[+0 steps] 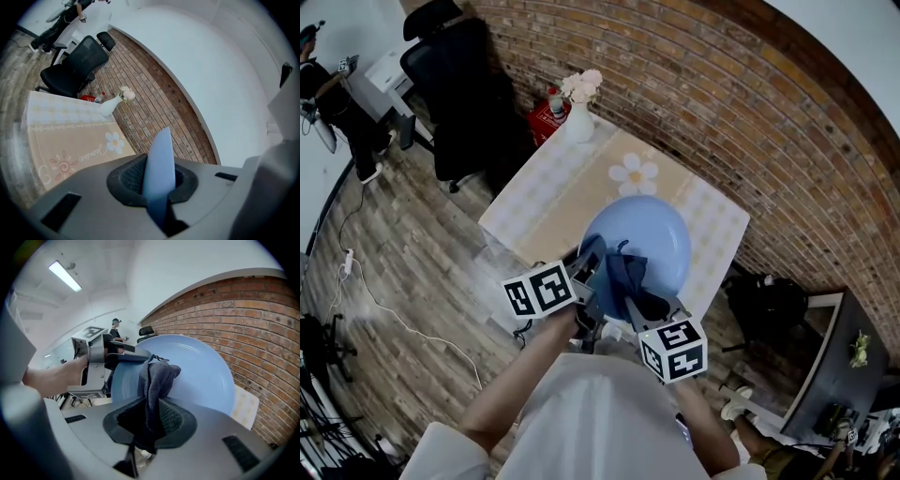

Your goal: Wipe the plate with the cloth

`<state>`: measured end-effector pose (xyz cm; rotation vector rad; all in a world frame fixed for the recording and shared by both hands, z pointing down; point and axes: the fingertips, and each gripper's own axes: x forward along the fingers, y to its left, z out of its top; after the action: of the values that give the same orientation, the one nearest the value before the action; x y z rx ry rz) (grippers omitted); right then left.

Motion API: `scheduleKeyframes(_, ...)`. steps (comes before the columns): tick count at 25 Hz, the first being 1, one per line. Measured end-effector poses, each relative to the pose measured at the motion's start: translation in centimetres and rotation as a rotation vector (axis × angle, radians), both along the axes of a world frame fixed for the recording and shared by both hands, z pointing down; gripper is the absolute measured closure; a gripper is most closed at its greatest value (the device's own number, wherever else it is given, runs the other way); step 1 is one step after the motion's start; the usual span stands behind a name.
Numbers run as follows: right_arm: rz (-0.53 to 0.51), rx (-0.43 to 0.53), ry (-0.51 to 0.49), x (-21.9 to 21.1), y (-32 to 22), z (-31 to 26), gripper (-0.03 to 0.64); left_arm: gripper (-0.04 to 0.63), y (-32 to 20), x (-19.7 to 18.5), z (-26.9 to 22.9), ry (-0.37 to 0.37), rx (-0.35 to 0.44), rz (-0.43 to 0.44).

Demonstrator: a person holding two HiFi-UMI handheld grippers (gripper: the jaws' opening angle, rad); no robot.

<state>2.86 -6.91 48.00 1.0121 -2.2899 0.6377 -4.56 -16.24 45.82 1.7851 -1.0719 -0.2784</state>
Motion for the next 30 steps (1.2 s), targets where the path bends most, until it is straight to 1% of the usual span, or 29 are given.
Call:
scheduleKeyframes(3,-0.065,0.012,-0.011,-1.6,0.5,-0.5,0.535,0.548,0.2,0.3,-0.1,-0.004,0.009,0.012)
scheduleKeyframes(7,-0.180,0.028,-0.027,-3.5,0.9,-1.1,0.535,0.548,0.9,0.9,0.0,-0.008,0.011,0.044)
scheduleKeyframes(9,-0.197,0.029,-0.027,-3.6,0.6,-1.3,0.535,0.548,1.1,1.1,0.1,0.002,0.007,0.044)
scheduleKeyframes(12,-0.169,0.035,-0.025,-3.0,-0.4,-1.5,0.535,0.548,1.0,1.3,-0.2,0.005,0.014,0.037)
scheduleKeyframes(16,-0.101,0.055,-0.027,-2.4,-2.1,-1.8,0.535,0.548,0.9,1.4,-0.4,-0.006,0.029,0.058)
scheduleKeyframes(26,-0.049,0.087,-0.024,-1.1,-5.0,-2.3,0.535,0.548,1.6,1.2,-0.4,-0.015,0.041,0.072)
scheduleKeyframes(30,0.013,0.090,-0.040,0.1,-6.5,-2.5,0.535,0.548,1.9,1.3,-0.3,-0.016,0.030,0.078)
